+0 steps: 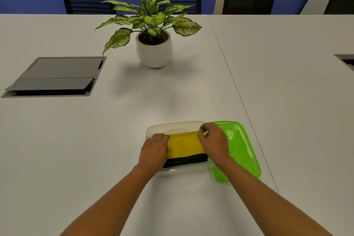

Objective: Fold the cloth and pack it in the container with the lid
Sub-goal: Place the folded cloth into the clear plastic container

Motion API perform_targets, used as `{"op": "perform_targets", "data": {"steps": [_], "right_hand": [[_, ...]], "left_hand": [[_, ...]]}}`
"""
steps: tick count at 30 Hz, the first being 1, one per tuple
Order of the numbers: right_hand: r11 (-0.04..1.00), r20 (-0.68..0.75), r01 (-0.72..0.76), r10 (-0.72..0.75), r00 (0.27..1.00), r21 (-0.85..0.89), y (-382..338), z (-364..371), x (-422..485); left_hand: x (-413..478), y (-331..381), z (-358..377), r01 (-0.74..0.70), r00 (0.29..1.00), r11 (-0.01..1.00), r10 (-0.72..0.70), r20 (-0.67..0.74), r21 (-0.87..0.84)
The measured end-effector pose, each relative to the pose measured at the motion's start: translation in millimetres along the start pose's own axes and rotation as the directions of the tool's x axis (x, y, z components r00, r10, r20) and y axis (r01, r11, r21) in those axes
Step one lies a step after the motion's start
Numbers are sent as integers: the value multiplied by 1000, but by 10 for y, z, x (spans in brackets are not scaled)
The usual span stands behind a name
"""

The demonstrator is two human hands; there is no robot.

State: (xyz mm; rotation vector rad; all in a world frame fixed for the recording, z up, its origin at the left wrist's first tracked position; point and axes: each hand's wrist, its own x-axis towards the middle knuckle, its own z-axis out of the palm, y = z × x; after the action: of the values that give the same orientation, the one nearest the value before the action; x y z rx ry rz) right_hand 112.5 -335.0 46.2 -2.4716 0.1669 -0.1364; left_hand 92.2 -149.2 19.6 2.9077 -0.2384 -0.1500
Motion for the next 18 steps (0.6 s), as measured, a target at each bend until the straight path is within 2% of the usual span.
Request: {"op": "perform_targets", "data": {"steps": [2,4,6,8,12,18], "right_hand": [[995,-126,-68,77,989,74,89,-66,25],[980,-135,-178,188,973,84,250,-89,26],[952,-40,-295,299,953,80,435,-77,-7],[932,118,-360,354,928,33,600,-33,-65],[935,358,-332,354,864,-124,771,84,-200],[940,380,-195,295,877,-279,765,140,-260]], "left_hand": [[-31,-45,-3,-5,998,1000,7,-56,27],[-71,-105,22,41,998,998,-38,-43,56],[-115,-150,63,78,997,995,-77,-22,66],[-155,-178,104,90,996,993,-91,4,78],[-192,-201,146,102,995,993,-103,18,68],[-204,-220,152,109,994,993,-110,24,51]]}}
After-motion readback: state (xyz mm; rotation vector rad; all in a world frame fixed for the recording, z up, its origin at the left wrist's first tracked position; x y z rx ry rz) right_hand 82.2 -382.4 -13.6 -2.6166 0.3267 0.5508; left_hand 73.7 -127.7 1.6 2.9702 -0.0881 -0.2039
